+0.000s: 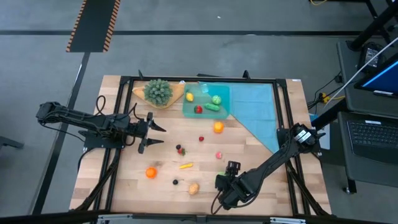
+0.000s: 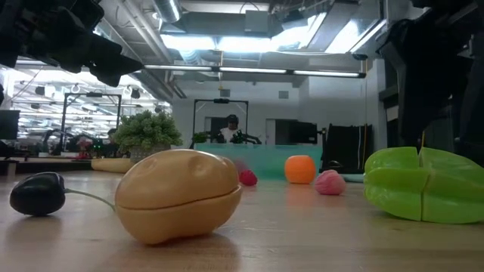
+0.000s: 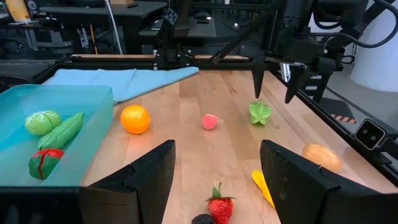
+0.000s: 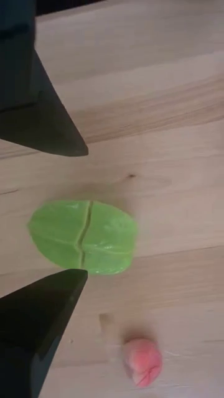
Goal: Pick and placing Produce into tupperware
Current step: Put the star fruit into the blue bin
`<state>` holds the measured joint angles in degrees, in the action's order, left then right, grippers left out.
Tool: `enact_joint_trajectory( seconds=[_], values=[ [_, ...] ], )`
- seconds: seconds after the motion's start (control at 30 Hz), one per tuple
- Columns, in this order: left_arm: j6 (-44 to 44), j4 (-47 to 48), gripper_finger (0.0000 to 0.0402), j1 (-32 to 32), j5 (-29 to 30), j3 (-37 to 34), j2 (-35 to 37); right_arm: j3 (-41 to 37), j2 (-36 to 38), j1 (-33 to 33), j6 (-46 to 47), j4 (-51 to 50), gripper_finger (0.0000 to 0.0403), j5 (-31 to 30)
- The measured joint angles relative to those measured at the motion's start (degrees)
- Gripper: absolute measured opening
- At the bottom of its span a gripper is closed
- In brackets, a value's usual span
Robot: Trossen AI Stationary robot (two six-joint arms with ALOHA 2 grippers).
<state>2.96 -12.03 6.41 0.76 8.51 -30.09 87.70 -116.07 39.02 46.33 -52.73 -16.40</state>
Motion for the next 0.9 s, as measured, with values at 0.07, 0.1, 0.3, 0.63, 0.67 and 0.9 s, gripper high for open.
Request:
enact_joint_trajectory(
  seconds=[0.07, 0.1, 0.3, 0.63, 0.67, 0.9],
  values=[
    [0.02, 0.0, 0.0228, 0.0, 0.0, 0.0, 0.0, 0.0, 0.0, -0.11, 0.04, 0.1, 0.0313, 0.02],
    [0.02, 0.0, 0.0228, 0.0, 0.0, 0.0, 0.0, 0.0, 0.0, -0.11, 0.03, 0.39, 0.0313, 0.02],
    [0.04, 0.02, 0.0228, 0.0, 0.02, 0.0, -0.01, 0.0, -1.45, -0.33, 0.79, 0.91, 0.0313, -0.31],
    [-0.02, 0.35, 0.0228, 0.0, 0.02, 0.0, -0.02, 0.0, -5.35, -2.22, 1.94, 0.59, 0.0313, -0.1],
    [-0.02, 0.56, 0.0228, 0.0, 0.0, 0.0, 0.0, 0.0, -5.46, -2.41, 1.93, 0.59, 0.0314, 0.0],
    [-0.03, 1.03, 0.0228, -0.01, 0.01, 0.0, -0.02, 0.0, -5.79, -2.94, 1.26, -0.18, 0.0313, 0.66]
  ],
)
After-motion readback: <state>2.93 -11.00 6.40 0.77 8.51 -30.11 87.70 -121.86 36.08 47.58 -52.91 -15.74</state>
